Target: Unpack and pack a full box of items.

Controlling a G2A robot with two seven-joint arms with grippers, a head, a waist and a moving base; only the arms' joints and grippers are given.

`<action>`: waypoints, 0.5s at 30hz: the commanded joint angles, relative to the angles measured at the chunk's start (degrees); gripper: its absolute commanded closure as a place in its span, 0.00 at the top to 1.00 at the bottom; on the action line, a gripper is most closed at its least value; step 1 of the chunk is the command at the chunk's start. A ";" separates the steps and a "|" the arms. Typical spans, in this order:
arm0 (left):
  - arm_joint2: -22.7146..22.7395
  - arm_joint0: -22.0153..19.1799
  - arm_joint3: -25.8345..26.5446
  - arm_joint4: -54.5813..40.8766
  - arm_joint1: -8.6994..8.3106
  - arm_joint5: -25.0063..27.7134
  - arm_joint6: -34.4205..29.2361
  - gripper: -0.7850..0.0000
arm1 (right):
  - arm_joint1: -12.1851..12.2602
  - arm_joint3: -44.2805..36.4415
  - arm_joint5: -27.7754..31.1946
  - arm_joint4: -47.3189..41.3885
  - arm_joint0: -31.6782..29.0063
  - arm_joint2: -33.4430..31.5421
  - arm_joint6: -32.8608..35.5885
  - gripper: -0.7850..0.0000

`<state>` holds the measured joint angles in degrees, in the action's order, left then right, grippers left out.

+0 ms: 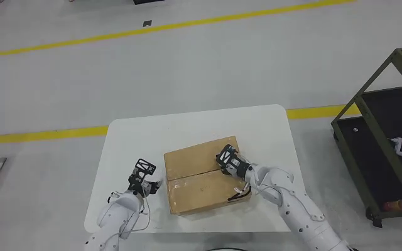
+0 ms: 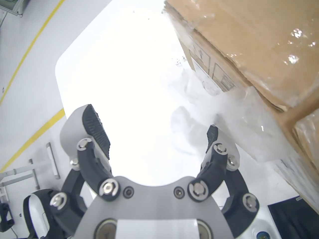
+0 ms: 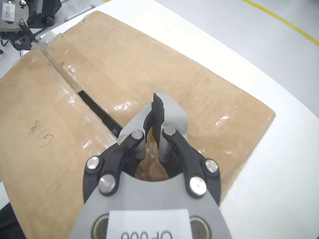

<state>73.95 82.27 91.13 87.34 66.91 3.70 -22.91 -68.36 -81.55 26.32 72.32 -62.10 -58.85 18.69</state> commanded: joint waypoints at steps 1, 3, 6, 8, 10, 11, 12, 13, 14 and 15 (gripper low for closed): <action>0.44 0.11 0.22 -0.47 0.04 -0.52 0.42 1.00 | -0.02 0.11 0.03 0.02 0.08 -0.01 -0.01 0.00; 0.88 0.34 0.75 -0.79 0.05 -0.83 0.85 1.00 | -0.06 0.19 0.07 0.01 0.17 -0.01 -0.01 0.00; 1.70 1.05 1.81 -1.15 0.03 -1.13 1.25 1.00 | -0.11 0.31 0.09 0.02 0.30 0.02 0.06 0.00; 2.37 1.75 2.73 -1.28 -0.02 -1.37 1.73 1.00 | -0.15 0.35 0.08 0.06 0.36 0.04 0.13 0.00; 3.10 2.43 3.53 -1.72 -0.06 -1.46 2.13 1.00 | -0.18 0.46 0.09 0.06 0.43 0.03 0.13 0.00; 3.44 2.72 3.95 -1.99 -0.07 -1.48 2.31 1.00 | -0.20 0.56 0.12 0.07 0.48 0.03 0.10 0.00; 3.73 3.01 4.41 -2.45 -0.08 -1.28 2.51 1.00 | -0.21 0.65 0.15 0.13 0.53 0.05 0.16 0.00; 4.04 3.23 4.87 -2.64 -0.10 -1.13 2.64 1.00 | -0.23 0.70 0.17 0.07 0.57 0.06 0.21 0.00; 4.23 3.50 5.35 -3.01 -0.10 -0.94 2.90 1.00 | -0.25 0.75 0.18 0.05 0.61 0.08 0.23 0.00; 4.42 3.68 5.89 -3.48 -0.09 -0.75 3.16 1.00 | -0.28 0.80 0.18 0.04 0.66 0.10 0.24 0.00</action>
<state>78.22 85.79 96.58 84.24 66.81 2.79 -19.98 -68.62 -80.78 26.51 72.39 -61.47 -58.77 18.91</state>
